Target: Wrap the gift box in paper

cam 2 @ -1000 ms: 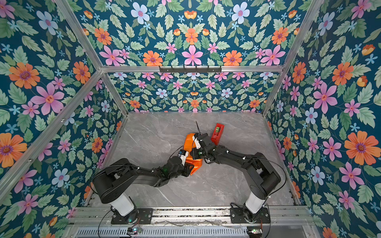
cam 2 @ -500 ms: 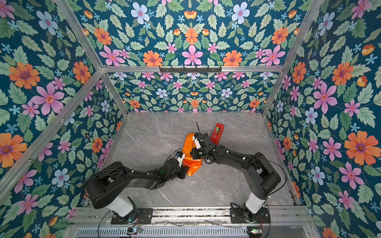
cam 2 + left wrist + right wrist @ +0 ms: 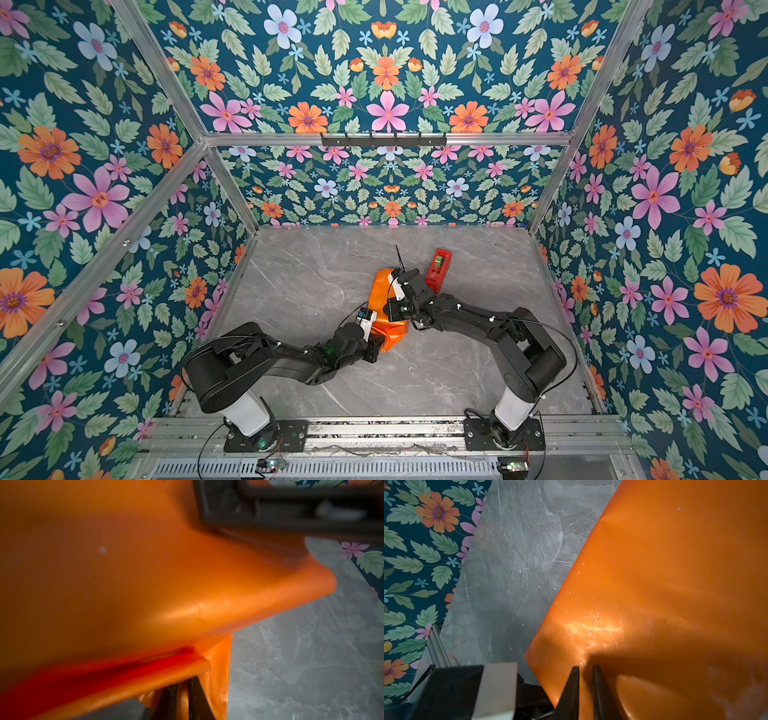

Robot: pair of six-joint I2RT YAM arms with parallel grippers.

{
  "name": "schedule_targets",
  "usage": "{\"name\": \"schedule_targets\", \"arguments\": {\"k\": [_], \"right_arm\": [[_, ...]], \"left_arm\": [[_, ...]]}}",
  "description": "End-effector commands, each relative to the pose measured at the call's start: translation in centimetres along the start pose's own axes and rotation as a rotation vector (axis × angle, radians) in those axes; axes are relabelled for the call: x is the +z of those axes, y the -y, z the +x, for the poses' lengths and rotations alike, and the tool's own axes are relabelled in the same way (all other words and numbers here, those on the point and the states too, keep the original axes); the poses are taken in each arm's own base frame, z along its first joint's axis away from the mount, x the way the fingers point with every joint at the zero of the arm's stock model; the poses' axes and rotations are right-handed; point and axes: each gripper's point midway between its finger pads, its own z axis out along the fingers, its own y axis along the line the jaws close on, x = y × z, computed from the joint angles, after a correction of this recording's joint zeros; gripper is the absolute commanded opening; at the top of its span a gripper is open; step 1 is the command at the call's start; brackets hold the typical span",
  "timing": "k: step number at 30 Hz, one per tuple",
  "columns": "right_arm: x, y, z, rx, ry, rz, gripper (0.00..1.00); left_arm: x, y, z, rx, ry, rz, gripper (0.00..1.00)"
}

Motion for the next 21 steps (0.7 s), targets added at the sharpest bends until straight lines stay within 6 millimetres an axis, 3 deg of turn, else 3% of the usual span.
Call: {"name": "schedule_targets", "arguments": {"k": [1, 8, 13, 19, 21], "right_arm": [[0.3, 1.5, 3.3, 0.043, -0.125, 0.050, 0.16], [0.2, 1.6, 3.3, 0.046, -0.126, 0.052, 0.15], [0.1, 1.4, 3.0, 0.041, -0.123, 0.051, 0.16], [-1.5, -0.5, 0.0, -0.001, -0.076, 0.021, 0.19], [-3.4, -1.9, -1.6, -0.029, -0.030, 0.000, 0.21]], "left_arm": [[-0.3, -0.5, 1.6, -0.007, -0.053, -0.013, 0.13], [-0.8, 1.3, 3.2, 0.022, -0.096, 0.048, 0.14], [-1.4, 2.3, 3.1, 0.030, -0.092, 0.080, 0.16], [-3.0, 2.7, 0.6, 0.022, -0.011, 0.083, 0.32], [-3.8, 2.0, -0.4, 0.009, 0.017, 0.053, 0.37]]}}
